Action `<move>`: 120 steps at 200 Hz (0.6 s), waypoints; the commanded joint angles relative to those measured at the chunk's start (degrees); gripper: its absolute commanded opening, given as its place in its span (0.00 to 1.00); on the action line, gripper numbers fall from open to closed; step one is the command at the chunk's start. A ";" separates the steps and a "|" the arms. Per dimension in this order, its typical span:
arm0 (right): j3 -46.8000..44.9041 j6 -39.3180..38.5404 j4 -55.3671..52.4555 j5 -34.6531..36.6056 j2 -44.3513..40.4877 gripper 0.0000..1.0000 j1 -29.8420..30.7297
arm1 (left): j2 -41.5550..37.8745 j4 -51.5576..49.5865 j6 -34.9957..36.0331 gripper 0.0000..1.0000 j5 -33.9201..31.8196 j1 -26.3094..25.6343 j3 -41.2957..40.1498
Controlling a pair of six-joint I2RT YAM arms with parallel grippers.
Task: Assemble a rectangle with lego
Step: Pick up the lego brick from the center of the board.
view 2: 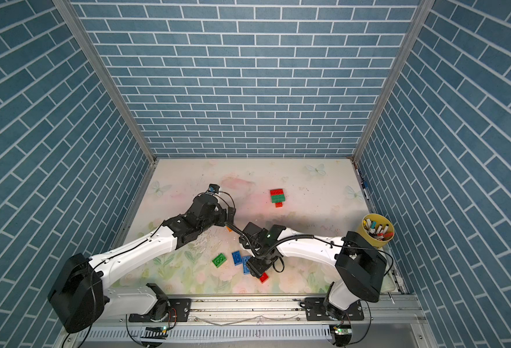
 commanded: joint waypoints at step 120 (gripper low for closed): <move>-2.41 2.90 0.86 11.64 1.24 0.13 -0.31 | -3.98 -1.81 -4.10 1.00 -7.57 -0.04 -0.77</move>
